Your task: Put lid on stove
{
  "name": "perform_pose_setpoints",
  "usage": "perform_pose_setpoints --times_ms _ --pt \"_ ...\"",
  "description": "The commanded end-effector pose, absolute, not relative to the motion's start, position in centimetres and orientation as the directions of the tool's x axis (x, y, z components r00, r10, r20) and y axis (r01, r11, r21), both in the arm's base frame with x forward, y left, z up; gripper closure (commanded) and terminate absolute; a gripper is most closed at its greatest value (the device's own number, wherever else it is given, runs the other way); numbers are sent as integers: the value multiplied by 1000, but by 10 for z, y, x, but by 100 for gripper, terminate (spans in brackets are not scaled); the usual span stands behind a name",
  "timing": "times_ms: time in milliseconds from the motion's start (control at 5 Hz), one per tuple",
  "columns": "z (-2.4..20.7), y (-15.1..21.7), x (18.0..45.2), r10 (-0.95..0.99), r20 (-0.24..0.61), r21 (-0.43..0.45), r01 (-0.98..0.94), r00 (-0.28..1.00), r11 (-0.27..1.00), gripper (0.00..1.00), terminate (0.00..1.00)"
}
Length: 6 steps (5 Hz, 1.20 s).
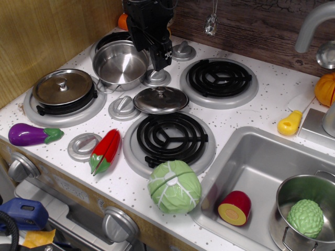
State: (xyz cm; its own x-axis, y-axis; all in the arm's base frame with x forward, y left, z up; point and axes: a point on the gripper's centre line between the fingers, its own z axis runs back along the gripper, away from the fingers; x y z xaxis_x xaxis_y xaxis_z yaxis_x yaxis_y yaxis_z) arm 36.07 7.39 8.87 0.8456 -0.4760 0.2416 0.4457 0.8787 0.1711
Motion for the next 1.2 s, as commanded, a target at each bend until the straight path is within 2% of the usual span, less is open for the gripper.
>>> perform_pose_setpoints --times_ms 0,200,400,1000 --pt "89 74 361 -476 242 171 446 846 879 0 0" --pt "80 71 364 -483 255 96 475 838 875 0 0" --pt "73 68 366 -515 234 67 515 824 855 0 0" --pt "45 76 372 -507 288 -30 536 813 843 0 0"
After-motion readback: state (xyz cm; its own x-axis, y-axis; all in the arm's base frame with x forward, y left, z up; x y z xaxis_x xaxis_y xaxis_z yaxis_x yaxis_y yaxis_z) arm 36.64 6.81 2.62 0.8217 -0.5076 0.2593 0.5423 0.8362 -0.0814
